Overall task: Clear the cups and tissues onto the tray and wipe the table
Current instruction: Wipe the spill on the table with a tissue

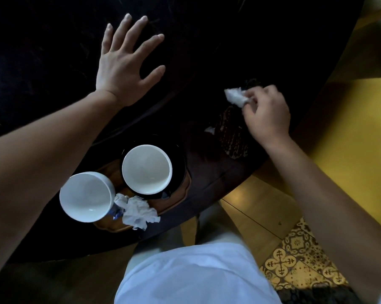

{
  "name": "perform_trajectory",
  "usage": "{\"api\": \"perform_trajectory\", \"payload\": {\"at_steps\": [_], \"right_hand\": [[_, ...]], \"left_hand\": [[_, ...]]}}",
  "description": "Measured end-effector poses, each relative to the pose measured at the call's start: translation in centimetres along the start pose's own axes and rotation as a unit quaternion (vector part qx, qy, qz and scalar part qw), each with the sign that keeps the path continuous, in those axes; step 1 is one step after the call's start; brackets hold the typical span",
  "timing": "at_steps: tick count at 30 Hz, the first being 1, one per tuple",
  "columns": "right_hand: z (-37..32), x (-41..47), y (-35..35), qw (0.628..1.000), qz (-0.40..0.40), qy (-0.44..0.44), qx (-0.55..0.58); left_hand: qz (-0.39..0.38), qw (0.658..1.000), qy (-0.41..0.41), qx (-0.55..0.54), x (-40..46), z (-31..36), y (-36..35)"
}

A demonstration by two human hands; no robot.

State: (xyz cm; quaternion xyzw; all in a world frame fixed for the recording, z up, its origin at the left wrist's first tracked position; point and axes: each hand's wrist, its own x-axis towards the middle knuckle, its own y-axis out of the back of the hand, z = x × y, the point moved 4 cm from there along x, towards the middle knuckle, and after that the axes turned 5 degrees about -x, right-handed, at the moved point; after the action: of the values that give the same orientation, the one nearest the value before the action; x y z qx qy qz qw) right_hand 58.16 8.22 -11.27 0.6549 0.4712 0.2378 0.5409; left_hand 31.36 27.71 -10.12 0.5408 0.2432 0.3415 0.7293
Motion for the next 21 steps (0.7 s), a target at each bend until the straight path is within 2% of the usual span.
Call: {"api": "perform_trajectory", "payload": {"at_steps": [4, 7, 12, 14, 18, 21], "right_hand": [[-0.6, -6.0, -1.3, 0.999, -0.034, 0.033, 0.018], [0.0, -7.2, -1.1, 0.997, -0.050, 0.034, 0.057], [3.7, -2.0, 2.5, 0.991, 0.078, -0.080, 0.076], [4.1, 1.1, 3.3, 0.987, 0.098, -0.102, 0.078], [2.7, 5.1, 2.4, 0.993, 0.055, -0.094, 0.043], [1.0, 3.6, 0.9, 0.999, 0.022, -0.043, 0.006]], "left_hand": [[-0.001, 1.000, 0.003, 0.000, 0.2, 0.0, 0.1], [-0.004, 1.000, 0.006, 0.000, 0.2, 0.1, -0.1], [0.002, 1.000, 0.003, -0.006, 0.2, 0.1, -0.1], [0.006, 1.000, 0.003, -0.007, 0.2, 0.0, -0.2], [0.011, 1.000, 0.003, -0.008, 0.2, 0.0, -0.2], [0.008, 1.000, 0.003, -0.005, 0.2, -0.1, -0.4]]}}
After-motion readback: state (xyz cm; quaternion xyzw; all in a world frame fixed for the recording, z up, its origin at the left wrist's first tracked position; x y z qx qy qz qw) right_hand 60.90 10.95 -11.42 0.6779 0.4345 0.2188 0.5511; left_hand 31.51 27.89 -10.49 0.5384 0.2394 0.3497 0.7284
